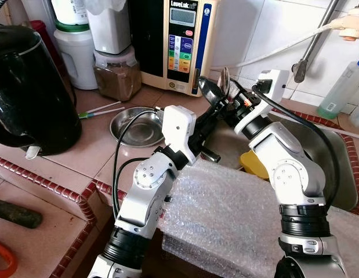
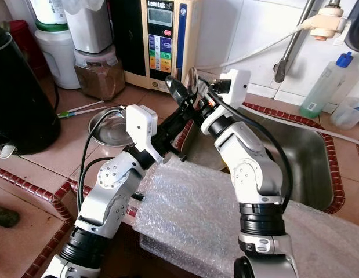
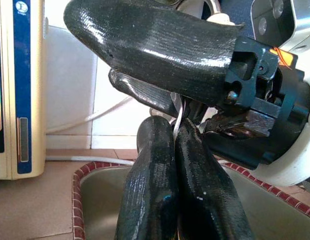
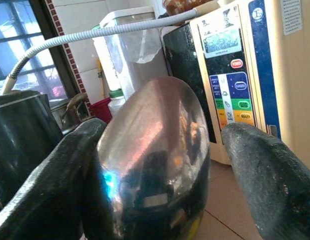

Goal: Kitchen organization

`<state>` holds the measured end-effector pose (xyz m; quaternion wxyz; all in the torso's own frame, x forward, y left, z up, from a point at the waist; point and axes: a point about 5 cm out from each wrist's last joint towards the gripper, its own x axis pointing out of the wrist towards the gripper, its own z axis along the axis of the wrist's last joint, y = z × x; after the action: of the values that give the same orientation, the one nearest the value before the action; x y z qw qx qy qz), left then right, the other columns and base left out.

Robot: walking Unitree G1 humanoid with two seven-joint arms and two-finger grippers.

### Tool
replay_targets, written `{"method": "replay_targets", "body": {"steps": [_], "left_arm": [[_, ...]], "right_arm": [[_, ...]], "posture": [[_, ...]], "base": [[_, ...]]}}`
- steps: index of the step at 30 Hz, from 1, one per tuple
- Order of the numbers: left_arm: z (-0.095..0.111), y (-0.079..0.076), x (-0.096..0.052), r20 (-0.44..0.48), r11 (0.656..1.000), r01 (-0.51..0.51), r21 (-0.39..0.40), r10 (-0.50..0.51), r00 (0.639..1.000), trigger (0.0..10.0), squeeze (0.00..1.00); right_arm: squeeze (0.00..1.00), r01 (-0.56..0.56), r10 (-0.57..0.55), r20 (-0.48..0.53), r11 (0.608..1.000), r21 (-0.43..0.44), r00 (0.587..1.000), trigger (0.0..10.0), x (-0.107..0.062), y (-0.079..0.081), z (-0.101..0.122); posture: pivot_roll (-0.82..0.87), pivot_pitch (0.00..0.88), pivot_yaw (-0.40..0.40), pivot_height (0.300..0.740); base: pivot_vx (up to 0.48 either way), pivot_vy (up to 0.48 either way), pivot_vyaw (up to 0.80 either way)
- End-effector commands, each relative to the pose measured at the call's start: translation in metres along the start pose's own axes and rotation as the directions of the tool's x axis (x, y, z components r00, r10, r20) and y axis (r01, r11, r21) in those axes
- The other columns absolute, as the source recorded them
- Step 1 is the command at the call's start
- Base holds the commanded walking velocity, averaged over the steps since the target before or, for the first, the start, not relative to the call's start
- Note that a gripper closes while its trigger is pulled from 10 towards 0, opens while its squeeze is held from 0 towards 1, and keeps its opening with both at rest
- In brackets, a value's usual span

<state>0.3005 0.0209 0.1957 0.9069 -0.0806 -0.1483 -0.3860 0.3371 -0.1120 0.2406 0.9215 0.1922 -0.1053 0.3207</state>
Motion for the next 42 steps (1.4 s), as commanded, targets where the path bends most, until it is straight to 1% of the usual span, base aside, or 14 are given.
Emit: {"method": "replay_targets", "body": {"steps": [1,8,9,11,14,17,18,19,21,22,30,34,39,42], "left_arm": [[0.002,-0.001,0.001,0.007,0.999,0.019,0.026,-0.019,1.0,0.0,0.0],[-0.004,0.012,-0.002,-0.038,0.991,-0.082,0.11,0.086,0.996,0.0,0.0],[-0.005,0.019,-0.003,-0.046,0.98,-0.132,0.149,0.14,0.989,1.6,0.0],[-0.007,0.025,-0.004,-0.069,0.958,-0.17,0.23,0.19,0.979,1.6,0.0],[-0.007,0.034,-0.005,-0.063,0.896,-0.223,0.384,0.266,0.962,4.8,0.0],[-0.007,0.042,-0.007,-0.06,0.816,-0.233,0.529,0.31,0.949,4.2,0.0],[-0.007,0.045,-0.008,-0.053,0.783,-0.246,0.571,0.334,0.941,6.4,0.0],[-0.007,0.047,-0.008,-0.047,0.777,-0.261,0.573,0.348,0.936,6.4,0.0],[-0.005,0.051,-0.008,-0.035,0.719,-0.265,0.643,0.373,0.927,10.0,0.0],[-0.005,0.053,-0.008,-0.027,0.681,-0.268,0.682,0.389,0.921,10.0,0.0],[-0.007,0.055,-0.009,0.014,0.572,-0.287,0.768,0.434,0.901,10.0,0.0],[-0.008,0.058,-0.009,0.018,0.55,-0.292,0.782,0.449,0.893,10.0,0.0],[-0.007,0.065,-0.013,0.072,0.445,-0.334,0.831,0.51,0.857,10.0,0.0],[-0.009,0.066,-0.014,0.063,0.47,-0.343,0.813,0.516,0.854,10.0,0.0]], "right_arm": [[0.0,0.067,-0.067,0.036,0.997,-0.024,0.997,0.0,-0.002,-0.01,0.009],[0.0,0.165,-0.161,0.046,0.978,-0.124,0.986,0.0,-0.004,-0.021,0.016],[0.0,0.184,-0.179,0.042,0.967,-0.173,0.983,0.0,-0.003,-0.023,0.017],[0.0,0.196,-0.195,0.028,0.953,-0.231,0.98,0.0,-0.001,-0.023,0.017],[0.0,0.195,-0.201,0.005,0.942,-0.273,0.98,0.0,0.002,-0.02,0.014],[0.0,0.188,-0.199,-0.013,0.942,-0.278,0.98,0.0,0.005,-0.016,0.011],[0.0,0.194,-0.21,-0.025,0.938,-0.288,0.977,0.0,0.007,-0.016,0.01],[0.0,0.196,-0.214,-0.031,0.936,-0.292,0.976,0.0,0.008,-0.016,0.01],[0.0,0.218,-0.239,-0.042,0.934,-0.282,0.97,0.0,0.009,-0.016,0.009],[0.0,0.237,-0.26,-0.048,0.931,-0.276,0.964,0.0,0.01,-0.018,0.009],[0.0,0.319,-0.341,-0.054,0.915,-0.246,0.938,0.0,0.01,-0.024,0.013],[0.0,0.339,-0.362,-0.062,0.911,-0.235,0.93,0.0,0.01,-0.026,0.014],[0.0,0.362,-0.38,-0.069,0.913,-0.19,0.922,0.0,0.01,-0.027,0.015],[0.0,0.364,-0.379,-0.07,0.916,-0.171,0.923,0.0,0.011,-0.027,0.016]], "posture": [[-0.07,0.038,-0.023,0.74],[-0.07,0.035,-0.02,0.74],[-0.07,0.033,-0.02,0.74],[-0.07,0.034,-0.02,0.74],[-0.06,0.034,-0.021,0.74],[-0.06,0.034,-0.022,0.74],[-0.06,0.036,-0.022,0.74],[-0.06,0.036,-0.022,0.74],[-0.07,0.037,-0.022,0.74],[-0.07,0.038,-0.021,0.74],[-0.07,0.04,-0.018,0.74],[-0.07,0.04,-0.02,0.74],[-0.07,0.042,-0.02,0.74],[-0.07,0.042,-0.019,0.74]], "base": [[0.0,0.0,0.0],[0.0,0.0,0.0],[0.0,0.0,0.0],[0.0,0.0,0.0],[0.0,0.0,0.0],[0.0,0.0,0.0],[0.0,0.0,0.0],[0.0,0.0,0.0],[0.0,0.0,0.0],[0.0,0.0,0.0],[0.0,0.0,0.0],[0.0,0.0,0.0],[0.0,0.0,0.0],[0.0,0.0,0.0]]}}
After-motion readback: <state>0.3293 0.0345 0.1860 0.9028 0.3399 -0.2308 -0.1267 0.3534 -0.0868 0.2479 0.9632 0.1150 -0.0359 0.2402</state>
